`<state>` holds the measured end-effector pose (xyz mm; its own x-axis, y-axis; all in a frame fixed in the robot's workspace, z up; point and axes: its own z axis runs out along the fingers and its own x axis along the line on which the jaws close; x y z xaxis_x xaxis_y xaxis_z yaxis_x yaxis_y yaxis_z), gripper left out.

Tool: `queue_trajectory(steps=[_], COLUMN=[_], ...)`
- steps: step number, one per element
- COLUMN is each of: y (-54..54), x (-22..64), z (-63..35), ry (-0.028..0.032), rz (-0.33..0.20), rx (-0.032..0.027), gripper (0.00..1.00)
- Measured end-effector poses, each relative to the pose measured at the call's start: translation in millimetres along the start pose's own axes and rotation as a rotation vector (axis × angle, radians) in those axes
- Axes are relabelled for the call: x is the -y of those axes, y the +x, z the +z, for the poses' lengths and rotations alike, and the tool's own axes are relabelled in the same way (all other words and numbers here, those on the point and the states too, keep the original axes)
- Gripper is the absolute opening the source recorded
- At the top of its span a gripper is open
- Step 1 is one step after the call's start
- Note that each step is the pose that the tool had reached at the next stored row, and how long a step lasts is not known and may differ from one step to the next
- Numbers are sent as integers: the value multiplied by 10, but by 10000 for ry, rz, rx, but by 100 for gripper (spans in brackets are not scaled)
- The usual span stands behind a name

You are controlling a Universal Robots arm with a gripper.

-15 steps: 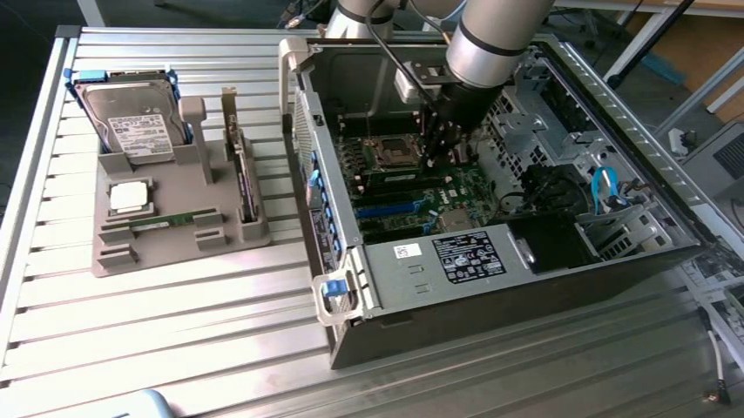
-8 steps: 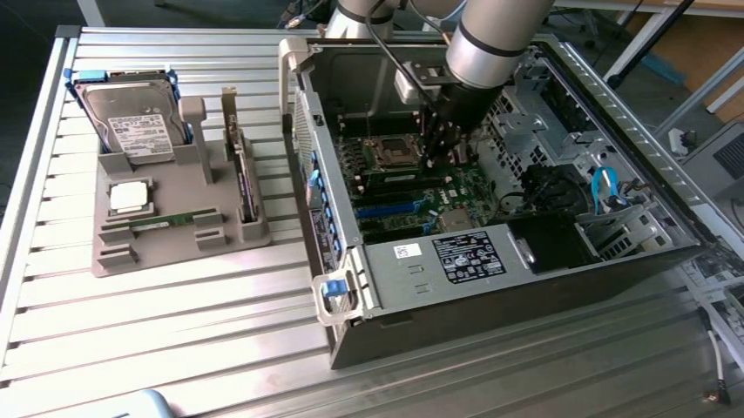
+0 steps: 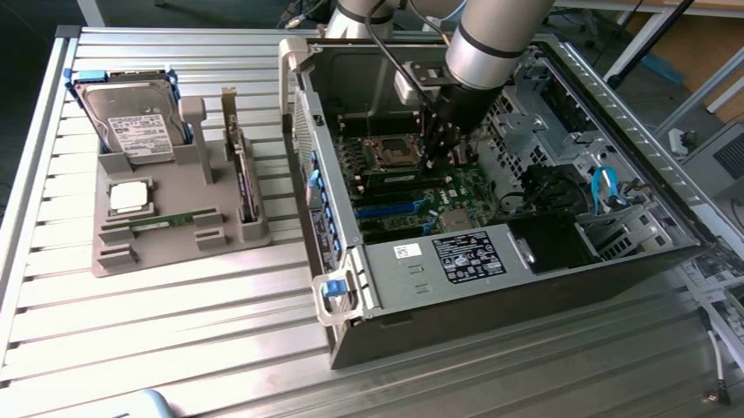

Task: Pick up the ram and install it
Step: 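Insert the ram into the slot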

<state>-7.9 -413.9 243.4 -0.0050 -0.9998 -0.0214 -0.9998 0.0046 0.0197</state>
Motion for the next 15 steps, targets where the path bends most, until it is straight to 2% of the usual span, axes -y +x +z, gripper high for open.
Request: queue_trajectory(steps=[15], y=[0], x=[-9], z=[1], ry=[2], rz=[68], rx=[2], gripper=[12])
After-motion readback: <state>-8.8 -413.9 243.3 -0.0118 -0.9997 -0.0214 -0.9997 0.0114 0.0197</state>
